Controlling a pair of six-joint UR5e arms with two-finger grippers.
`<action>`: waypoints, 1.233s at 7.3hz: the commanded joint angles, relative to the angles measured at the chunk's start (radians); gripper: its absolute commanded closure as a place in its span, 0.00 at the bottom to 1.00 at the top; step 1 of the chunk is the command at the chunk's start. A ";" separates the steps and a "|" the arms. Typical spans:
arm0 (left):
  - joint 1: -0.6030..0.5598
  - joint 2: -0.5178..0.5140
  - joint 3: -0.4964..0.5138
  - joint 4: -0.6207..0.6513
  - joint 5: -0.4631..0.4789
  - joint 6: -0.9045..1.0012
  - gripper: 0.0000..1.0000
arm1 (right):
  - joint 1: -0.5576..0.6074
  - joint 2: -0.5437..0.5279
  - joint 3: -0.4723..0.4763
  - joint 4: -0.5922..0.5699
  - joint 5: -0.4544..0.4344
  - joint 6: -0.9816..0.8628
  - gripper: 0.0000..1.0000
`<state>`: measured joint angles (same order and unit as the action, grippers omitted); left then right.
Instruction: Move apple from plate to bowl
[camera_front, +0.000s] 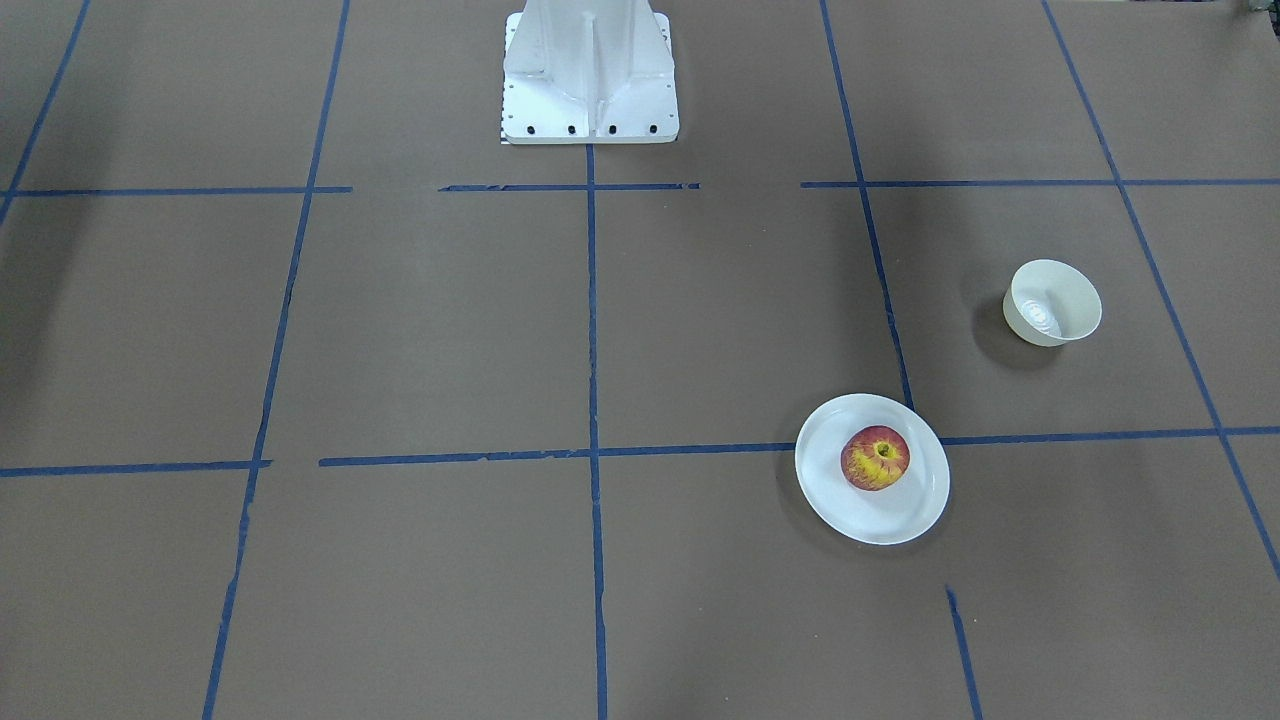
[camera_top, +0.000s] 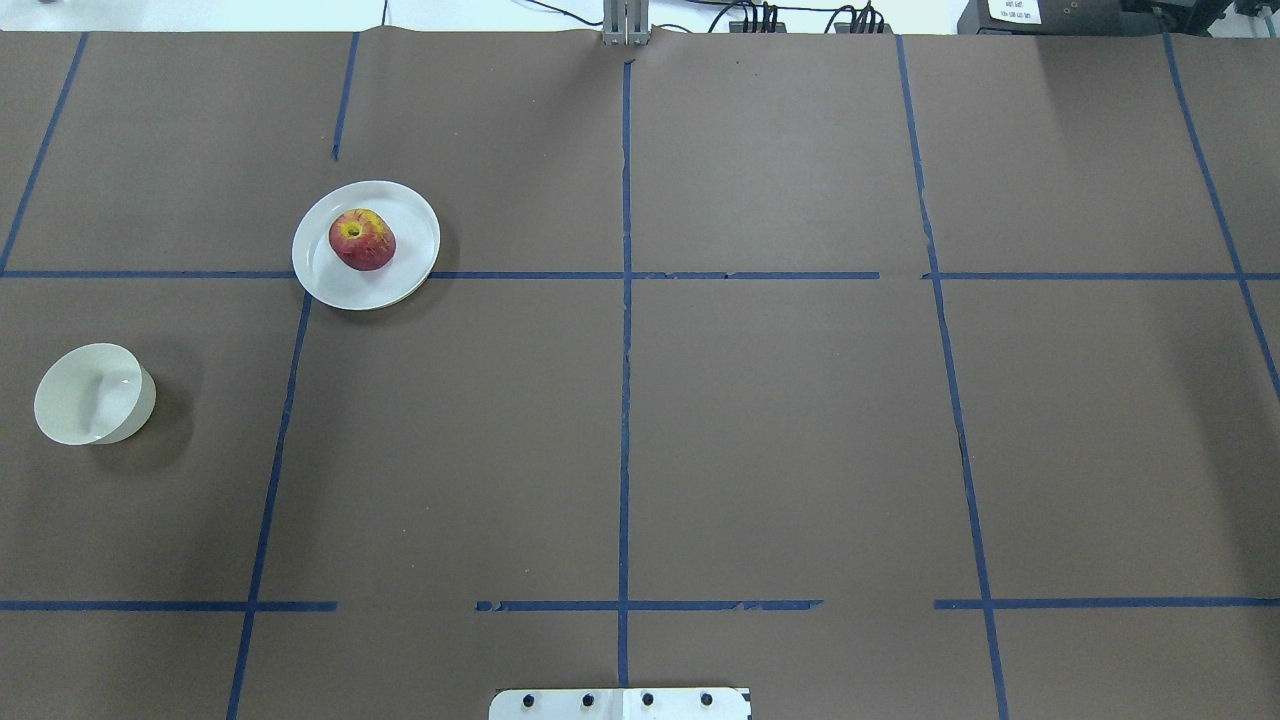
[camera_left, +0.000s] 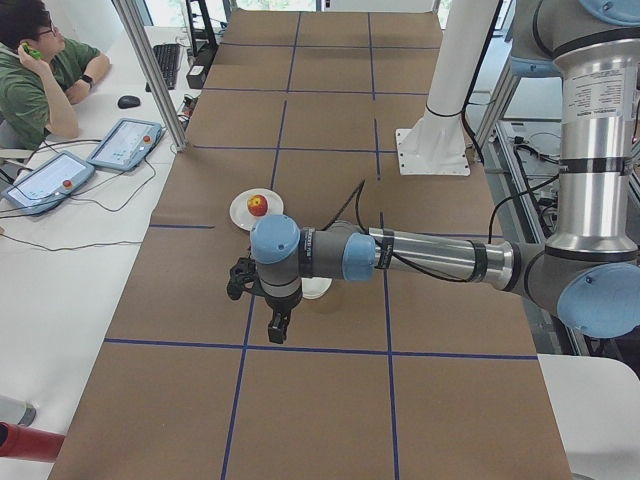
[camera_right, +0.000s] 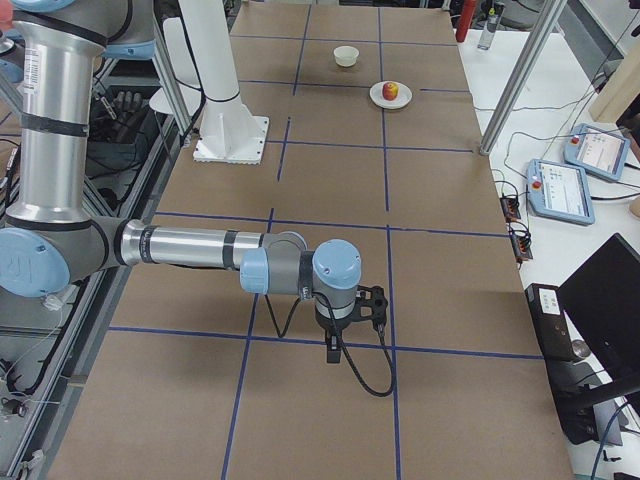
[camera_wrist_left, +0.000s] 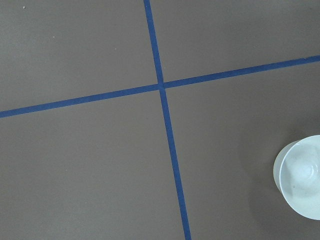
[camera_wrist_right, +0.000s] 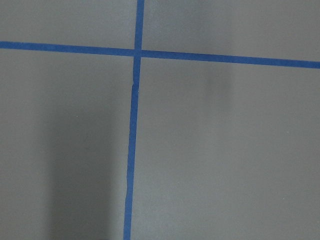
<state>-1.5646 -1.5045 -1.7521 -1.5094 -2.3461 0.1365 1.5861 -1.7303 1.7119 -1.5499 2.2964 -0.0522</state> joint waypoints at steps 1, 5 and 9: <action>0.000 0.000 0.011 0.003 0.001 -0.003 0.00 | 0.000 0.000 0.000 0.001 0.000 0.000 0.00; 0.008 -0.029 -0.003 -0.062 -0.004 -0.018 0.00 | 0.000 0.000 0.000 -0.001 0.000 0.000 0.00; 0.356 -0.411 0.034 -0.072 0.083 -0.508 0.00 | 0.000 0.000 0.000 0.001 0.000 0.000 0.00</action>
<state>-1.3619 -1.7911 -1.7368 -1.5804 -2.3174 -0.2063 1.5861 -1.7303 1.7119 -1.5501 2.2964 -0.0522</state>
